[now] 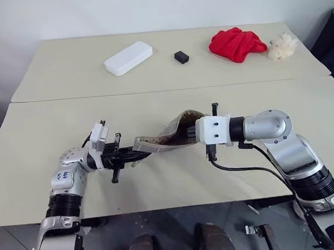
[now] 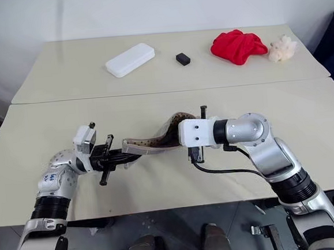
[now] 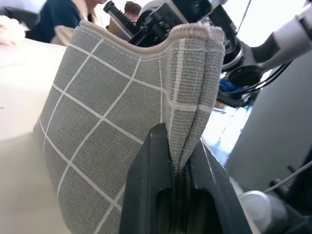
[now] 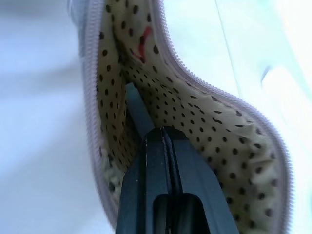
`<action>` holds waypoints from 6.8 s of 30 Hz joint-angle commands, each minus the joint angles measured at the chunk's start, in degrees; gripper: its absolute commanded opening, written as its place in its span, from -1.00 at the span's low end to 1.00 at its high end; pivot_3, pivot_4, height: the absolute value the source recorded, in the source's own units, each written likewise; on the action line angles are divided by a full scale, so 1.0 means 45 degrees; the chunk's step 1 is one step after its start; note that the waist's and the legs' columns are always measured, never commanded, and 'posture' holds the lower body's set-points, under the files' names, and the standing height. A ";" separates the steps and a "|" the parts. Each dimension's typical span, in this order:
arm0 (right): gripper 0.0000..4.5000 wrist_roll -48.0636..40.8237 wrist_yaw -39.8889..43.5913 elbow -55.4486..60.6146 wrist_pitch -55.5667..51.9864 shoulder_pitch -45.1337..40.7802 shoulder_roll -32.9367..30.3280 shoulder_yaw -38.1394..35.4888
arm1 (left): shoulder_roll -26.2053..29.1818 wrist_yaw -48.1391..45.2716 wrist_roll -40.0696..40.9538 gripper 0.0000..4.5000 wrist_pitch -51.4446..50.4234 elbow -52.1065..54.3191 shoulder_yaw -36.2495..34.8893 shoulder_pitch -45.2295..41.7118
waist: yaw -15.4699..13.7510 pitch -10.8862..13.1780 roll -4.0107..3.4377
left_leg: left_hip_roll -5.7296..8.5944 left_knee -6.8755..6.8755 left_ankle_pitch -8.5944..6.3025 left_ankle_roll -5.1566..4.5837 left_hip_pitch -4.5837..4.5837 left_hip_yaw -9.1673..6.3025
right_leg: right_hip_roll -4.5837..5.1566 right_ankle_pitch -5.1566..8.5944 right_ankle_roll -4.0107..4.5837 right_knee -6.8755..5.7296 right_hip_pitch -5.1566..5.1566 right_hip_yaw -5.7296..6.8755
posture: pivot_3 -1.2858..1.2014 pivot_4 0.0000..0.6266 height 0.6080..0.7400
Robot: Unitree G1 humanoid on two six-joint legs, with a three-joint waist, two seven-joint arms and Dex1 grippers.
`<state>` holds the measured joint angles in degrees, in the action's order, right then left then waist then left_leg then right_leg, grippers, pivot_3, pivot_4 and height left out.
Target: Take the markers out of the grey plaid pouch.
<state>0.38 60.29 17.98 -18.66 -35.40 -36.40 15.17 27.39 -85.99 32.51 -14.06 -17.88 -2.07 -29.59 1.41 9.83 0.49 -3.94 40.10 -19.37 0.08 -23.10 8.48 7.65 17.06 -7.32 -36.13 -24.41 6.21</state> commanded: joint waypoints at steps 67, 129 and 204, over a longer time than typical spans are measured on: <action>0.21 -0.0087 0.0160 0.4304 -0.8023 -0.3178 -0.3287 0.4491 | -0.2391 0.0456 -0.1331 -1.00 0.6512 -0.1395 0.1120 0.0724 | -0.0249 -0.0004 0.0004 | 0.0000 0.0036 -0.0007 -0.0012 0.0001 -0.0004 | 0.0011 0.0000 0.0002 -0.0018 -0.0003 -0.0010 | 0.03 -0.52 1.00; -1.00 -0.2820 0.3631 -0.0636 0.2779 -0.0456 -0.1462 -0.0081 | -0.1471 0.0386 -0.1153 -1.00 0.5030 -0.0617 0.0637 0.1083 | 0.0013 -0.0006 0.0004 | 0.0000 0.0014 -0.0004 -0.0011 0.0017 -0.0005 | 0.0004 -0.0001 -0.0001 0.0006 0.0020 0.0002 | 0.03 -0.52 1.00; 0.14 0.4141 0.1295 -0.0242 -0.5853 -0.1740 -0.1251 0.6107 | -0.1852 0.2560 -0.1237 -1.00 0.5351 0.1574 0.0795 0.2242 | 0.0042 -0.0029 0.0019 | -0.0005 0.0010 -0.0004 -0.0009 0.0025 -0.0004 | 0.0005 0.0000 0.0001 -0.0002 0.0021 0.0002 | 0.03 -0.52 1.00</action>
<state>18.49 64.60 20.48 -44.33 -45.81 -41.02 40.27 18.63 -73.67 24.76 9.88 -13.09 2.39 -19.69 1.60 9.70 0.57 -3.96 40.15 -19.39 0.04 -22.99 8.46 7.67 17.06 -7.32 -36.14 -24.32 6.21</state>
